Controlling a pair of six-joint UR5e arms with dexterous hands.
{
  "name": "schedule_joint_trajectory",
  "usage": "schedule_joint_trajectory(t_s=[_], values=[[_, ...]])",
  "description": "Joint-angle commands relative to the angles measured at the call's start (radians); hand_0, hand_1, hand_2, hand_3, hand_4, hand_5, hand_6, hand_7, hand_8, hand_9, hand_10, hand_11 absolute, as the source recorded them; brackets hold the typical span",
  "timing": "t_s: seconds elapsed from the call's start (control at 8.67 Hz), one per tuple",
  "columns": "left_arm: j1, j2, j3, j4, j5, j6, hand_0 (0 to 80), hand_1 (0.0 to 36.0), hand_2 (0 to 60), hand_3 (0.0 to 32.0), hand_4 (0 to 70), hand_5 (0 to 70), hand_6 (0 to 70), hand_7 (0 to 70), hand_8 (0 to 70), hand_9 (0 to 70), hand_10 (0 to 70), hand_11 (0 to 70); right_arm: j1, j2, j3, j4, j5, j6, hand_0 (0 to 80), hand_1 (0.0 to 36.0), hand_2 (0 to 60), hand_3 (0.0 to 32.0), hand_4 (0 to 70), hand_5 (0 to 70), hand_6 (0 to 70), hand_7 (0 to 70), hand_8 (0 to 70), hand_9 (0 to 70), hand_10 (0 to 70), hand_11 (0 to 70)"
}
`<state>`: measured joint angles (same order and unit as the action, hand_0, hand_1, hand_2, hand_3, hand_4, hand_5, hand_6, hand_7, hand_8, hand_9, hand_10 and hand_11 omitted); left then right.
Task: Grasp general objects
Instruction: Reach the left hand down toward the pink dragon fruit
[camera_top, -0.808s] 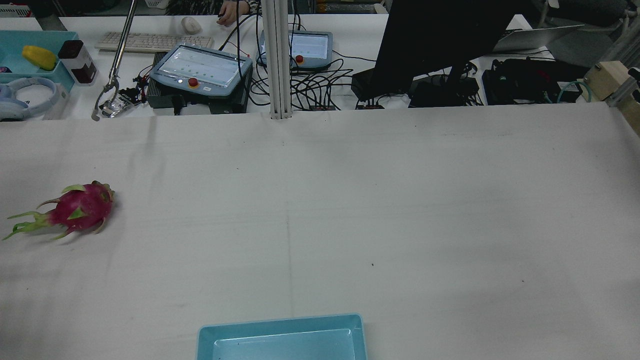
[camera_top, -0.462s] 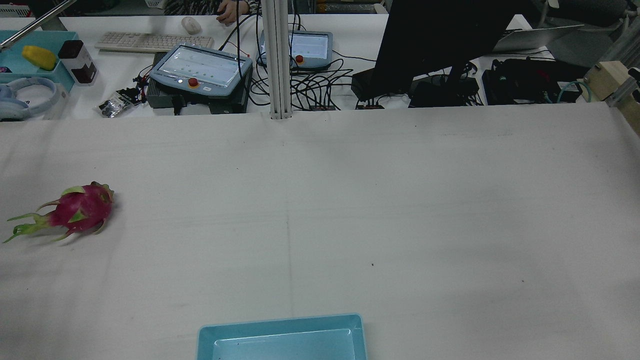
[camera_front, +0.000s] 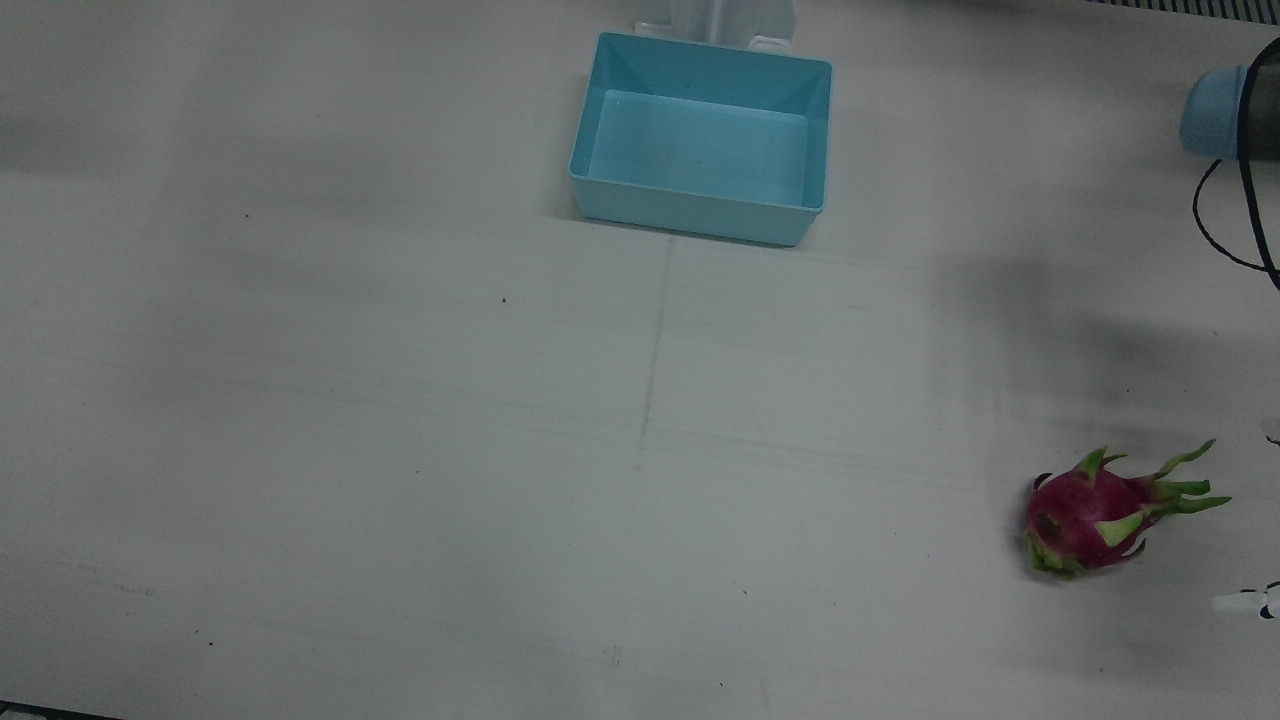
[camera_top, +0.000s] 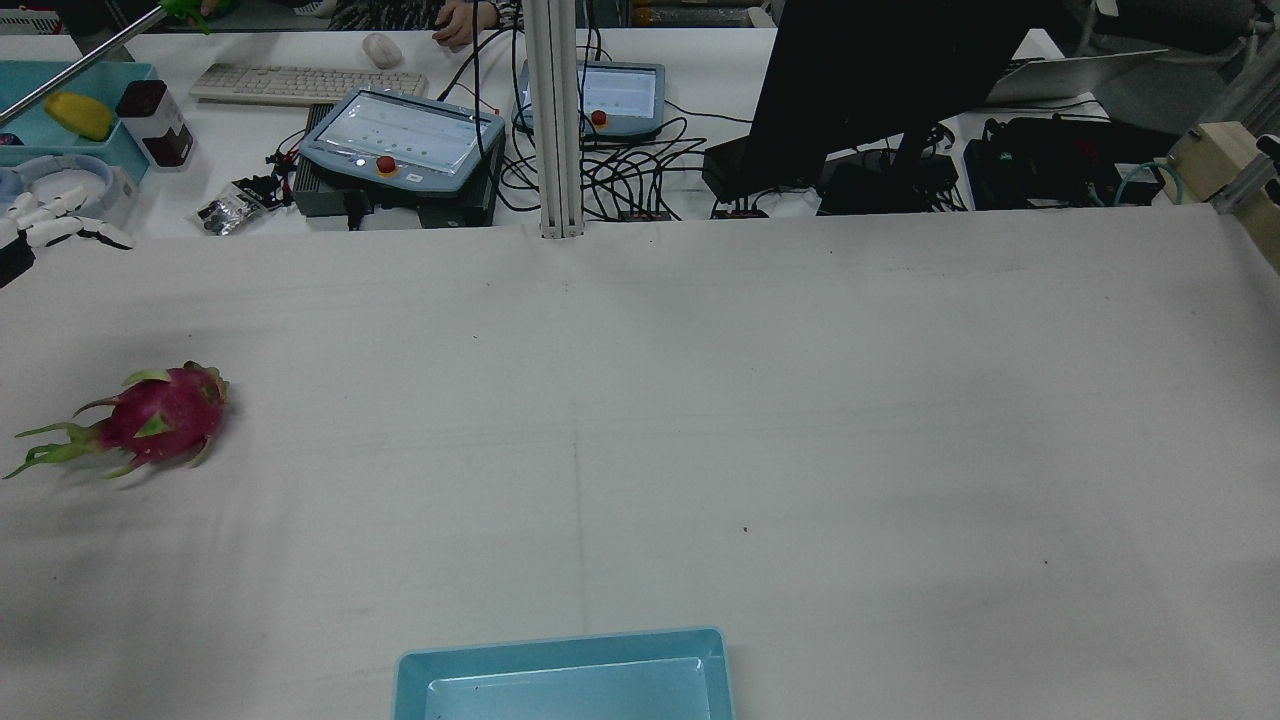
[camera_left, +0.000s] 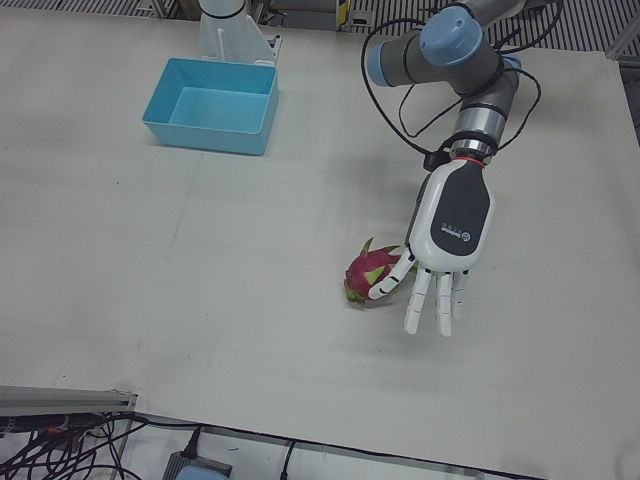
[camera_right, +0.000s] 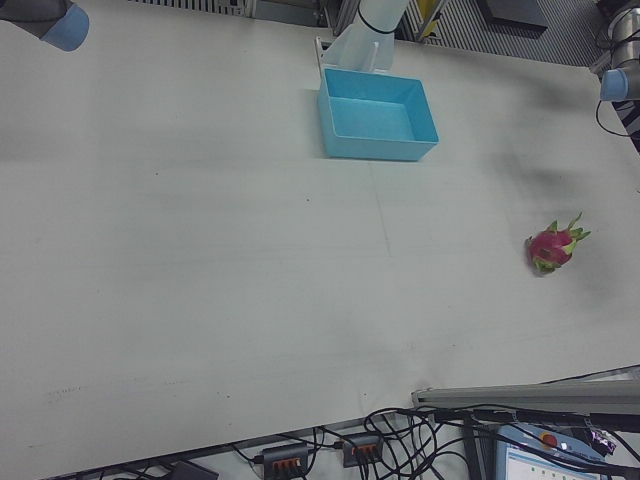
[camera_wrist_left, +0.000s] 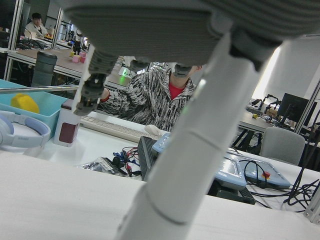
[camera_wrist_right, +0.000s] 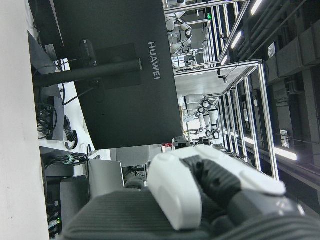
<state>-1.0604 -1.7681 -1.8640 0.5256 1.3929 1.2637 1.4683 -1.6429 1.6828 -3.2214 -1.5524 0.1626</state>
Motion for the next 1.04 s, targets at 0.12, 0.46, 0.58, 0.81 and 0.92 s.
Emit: schedule_joint_trajectory(t_s=[0.12,0.46,0.58,0.81,0.92], values=[[0.064,-0.060,0.152,-0.021,-0.003,0.014,80.0,34.6,0.5,32.0,0.0,31.5,0.0,6.0,1.3,0.0,0.0,0.0,0.000,0.000,0.000,0.000,0.000,0.000,0.0,0.0,0.0,0.0,0.0,0.0,0.0,0.0,0.0,0.0,0.0,0.0],[0.175,-0.054,0.160,0.007,-0.075,0.014,80.0,30.0,0.0,32.0,0.0,31.7,0.0,7.3,7.3,0.0,0.0,0.0,0.000,0.000,0.000,0.000,0.000,0.000,0.0,0.0,0.0,0.0,0.0,0.0,0.0,0.0,0.0,0.0,0.0,0.0],[0.180,-0.056,0.160,0.014,-0.075,0.014,80.0,28.6,0.0,32.0,0.0,30.7,0.0,6.7,8.5,0.0,0.0,0.0,0.000,0.000,0.000,0.000,0.000,0.000,0.0,0.0,0.0,0.0,0.0,0.0,0.0,0.0,0.0,0.0,0.0,0.0],[0.200,-0.059,0.158,0.033,-0.086,0.016,80.0,29.7,0.0,32.0,0.0,30.3,0.0,6.2,8.5,0.0,0.0,0.0,0.000,0.000,0.000,0.000,0.000,0.000,0.0,0.0,0.0,0.0,0.0,0.0,0.0,0.0,0.0,0.0,0.0,0.0],[0.220,-0.059,0.158,0.040,-0.109,0.014,80.0,30.3,0.0,32.0,0.0,31.3,0.0,6.4,8.5,0.0,0.0,0.0,0.000,0.000,0.000,0.000,0.000,0.000,0.0,0.0,0.0,0.0,0.0,0.0,0.0,0.0,0.0,0.0,0.0,0.0]])
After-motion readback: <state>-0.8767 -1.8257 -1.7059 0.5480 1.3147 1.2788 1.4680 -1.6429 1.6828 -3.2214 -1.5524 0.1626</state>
